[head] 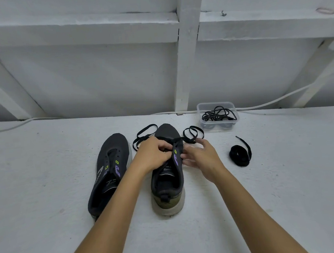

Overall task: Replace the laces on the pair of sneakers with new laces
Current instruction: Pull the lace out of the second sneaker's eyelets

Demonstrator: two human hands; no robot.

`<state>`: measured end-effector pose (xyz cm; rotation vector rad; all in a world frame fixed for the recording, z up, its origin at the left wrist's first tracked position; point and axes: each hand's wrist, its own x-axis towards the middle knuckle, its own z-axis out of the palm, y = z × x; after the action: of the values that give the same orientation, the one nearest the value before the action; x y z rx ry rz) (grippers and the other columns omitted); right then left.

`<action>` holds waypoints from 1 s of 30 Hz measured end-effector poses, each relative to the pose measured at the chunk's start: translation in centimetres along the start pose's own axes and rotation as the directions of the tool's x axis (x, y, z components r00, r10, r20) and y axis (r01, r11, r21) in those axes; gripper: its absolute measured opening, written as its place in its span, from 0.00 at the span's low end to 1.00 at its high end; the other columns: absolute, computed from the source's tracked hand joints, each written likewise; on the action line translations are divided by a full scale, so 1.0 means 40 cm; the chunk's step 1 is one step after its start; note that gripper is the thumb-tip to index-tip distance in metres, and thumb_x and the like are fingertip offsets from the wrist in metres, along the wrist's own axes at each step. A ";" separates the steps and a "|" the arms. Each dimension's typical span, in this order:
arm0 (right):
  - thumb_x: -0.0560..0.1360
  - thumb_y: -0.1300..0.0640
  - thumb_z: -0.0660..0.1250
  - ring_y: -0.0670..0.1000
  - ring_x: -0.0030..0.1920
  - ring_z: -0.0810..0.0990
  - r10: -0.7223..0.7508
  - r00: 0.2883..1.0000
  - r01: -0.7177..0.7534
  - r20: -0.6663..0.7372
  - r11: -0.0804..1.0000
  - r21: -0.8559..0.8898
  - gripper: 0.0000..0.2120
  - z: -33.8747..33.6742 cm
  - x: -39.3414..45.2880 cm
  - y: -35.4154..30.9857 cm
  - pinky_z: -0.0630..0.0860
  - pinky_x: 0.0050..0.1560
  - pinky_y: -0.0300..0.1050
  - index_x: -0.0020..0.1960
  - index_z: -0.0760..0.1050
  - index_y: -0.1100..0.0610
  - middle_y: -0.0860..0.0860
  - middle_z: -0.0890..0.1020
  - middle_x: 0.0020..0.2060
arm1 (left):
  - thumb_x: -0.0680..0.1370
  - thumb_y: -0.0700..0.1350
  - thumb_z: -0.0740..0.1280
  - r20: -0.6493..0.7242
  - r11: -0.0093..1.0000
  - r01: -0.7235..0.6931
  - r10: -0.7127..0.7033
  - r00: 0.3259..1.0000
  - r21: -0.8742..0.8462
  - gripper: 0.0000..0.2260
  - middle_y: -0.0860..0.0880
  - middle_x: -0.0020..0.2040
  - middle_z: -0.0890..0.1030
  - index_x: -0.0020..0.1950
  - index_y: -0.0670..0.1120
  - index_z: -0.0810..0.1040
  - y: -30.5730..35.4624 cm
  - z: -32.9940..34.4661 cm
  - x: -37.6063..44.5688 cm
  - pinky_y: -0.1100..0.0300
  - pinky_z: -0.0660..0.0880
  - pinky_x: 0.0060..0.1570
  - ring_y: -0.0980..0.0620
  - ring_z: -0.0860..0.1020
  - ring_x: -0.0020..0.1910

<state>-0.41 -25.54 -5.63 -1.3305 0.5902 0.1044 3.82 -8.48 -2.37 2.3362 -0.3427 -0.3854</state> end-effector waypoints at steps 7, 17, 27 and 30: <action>0.76 0.60 0.73 0.54 0.45 0.87 -0.184 0.982 0.177 -0.045 0.976 -0.124 0.07 0.001 -0.029 0.016 0.84 0.42 0.46 0.53 0.77 0.58 0.57 0.84 0.47 | 0.78 0.44 0.69 -0.165 0.999 -0.016 0.020 0.986 0.029 0.05 0.57 0.44 0.76 0.47 0.53 0.84 -0.006 0.038 0.003 0.57 0.75 0.51 0.56 0.76 0.45; 0.78 0.61 0.72 0.46 0.41 0.86 -0.215 0.971 0.233 0.106 0.949 -0.212 0.05 0.013 -0.011 0.004 0.82 0.41 0.40 0.52 0.83 0.53 0.50 0.86 0.46 | 0.80 0.43 0.68 -0.171 0.999 -0.032 0.032 0.985 0.007 0.05 0.51 0.47 0.79 0.47 0.48 0.84 -0.006 0.052 0.014 0.54 0.73 0.55 0.51 0.77 0.49; 0.76 0.56 0.73 0.50 0.45 0.86 -0.302 0.950 0.303 0.077 0.837 -0.455 0.06 0.025 0.014 0.022 0.83 0.52 0.55 0.52 0.85 0.52 0.45 0.86 0.45 | 0.80 0.41 0.66 -0.203 0.989 -0.067 0.093 0.975 0.129 0.06 0.51 0.46 0.77 0.48 0.45 0.84 -0.005 0.068 0.022 0.55 0.72 0.51 0.49 0.76 0.49; 0.76 0.57 0.72 0.49 0.44 0.85 -0.324 0.944 0.310 0.065 0.801 -0.512 0.06 0.030 0.011 0.014 0.83 0.53 0.54 0.52 0.85 0.51 0.43 0.85 0.44 | 0.79 0.40 0.66 -0.205 0.988 -0.081 0.107 0.973 0.132 0.06 0.51 0.46 0.78 0.49 0.44 0.84 -0.003 0.066 0.021 0.54 0.72 0.52 0.48 0.76 0.49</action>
<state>0.15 -24.38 -6.20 -1.9456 0.3582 -0.0351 3.62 -10.33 -4.42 2.4423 -0.3810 -0.0699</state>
